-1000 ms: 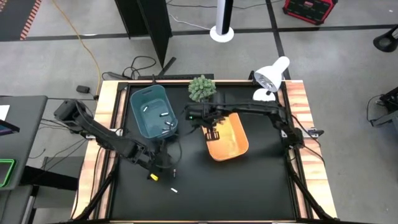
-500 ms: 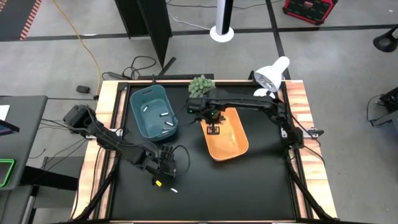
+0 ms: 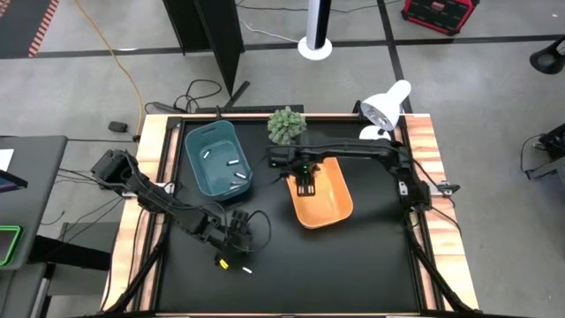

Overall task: Sort batteries
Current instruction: Put the black battery into the yellow bin

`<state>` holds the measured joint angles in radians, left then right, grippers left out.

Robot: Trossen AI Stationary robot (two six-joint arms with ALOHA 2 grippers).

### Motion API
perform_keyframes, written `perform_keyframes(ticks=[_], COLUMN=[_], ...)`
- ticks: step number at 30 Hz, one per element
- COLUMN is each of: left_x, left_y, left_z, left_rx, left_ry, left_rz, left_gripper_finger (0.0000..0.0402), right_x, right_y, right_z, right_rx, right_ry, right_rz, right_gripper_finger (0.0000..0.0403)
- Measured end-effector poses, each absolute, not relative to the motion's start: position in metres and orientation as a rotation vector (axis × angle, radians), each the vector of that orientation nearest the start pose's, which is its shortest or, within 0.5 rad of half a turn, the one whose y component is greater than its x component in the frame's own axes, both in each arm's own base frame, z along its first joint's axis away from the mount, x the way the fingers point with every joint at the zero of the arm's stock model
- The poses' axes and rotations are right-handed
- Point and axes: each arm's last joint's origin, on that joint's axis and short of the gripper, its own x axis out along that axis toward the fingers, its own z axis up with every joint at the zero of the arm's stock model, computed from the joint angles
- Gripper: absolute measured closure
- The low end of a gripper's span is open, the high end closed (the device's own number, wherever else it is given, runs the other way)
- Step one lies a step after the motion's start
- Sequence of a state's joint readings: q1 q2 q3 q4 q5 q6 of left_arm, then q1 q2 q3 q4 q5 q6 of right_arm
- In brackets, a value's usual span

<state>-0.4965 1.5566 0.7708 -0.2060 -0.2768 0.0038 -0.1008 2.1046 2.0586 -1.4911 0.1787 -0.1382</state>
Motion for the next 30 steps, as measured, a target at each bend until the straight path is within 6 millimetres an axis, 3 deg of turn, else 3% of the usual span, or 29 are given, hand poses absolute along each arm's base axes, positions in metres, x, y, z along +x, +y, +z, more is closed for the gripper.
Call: perform_keyframes(ticks=[7, 17, 24, 30], left_x=[0.251, 0.254, 0.248, 0.25], left_y=[-0.13, -0.134, -0.132, -0.132], left_z=[0.154, 0.157, 0.153, 0.154], left_rx=[0.42, 0.627, 0.746, 0.783], left_ry=[0.922, 0.844, 0.896, 0.871], left_rz=[-0.241, -0.36, -0.448, -0.474], left_gripper_finger=[0.0201, 0.0201, 0.0201, 0.0207], right_x=[0.388, 0.359, 0.343, 0.335], right_y=[-0.007, 0.07, 0.117, 0.138], right_z=[0.325, 0.37, 0.377, 0.378], right_rx=[-0.2, -0.225, -0.262, -0.275], right_ry=[1.386, 1.156, 1.091, 1.065], right_rz=[-0.089, 0.013, 0.025, 0.001], right_gripper_finger=[0.0181, 0.0192, 0.0192, 0.0192])
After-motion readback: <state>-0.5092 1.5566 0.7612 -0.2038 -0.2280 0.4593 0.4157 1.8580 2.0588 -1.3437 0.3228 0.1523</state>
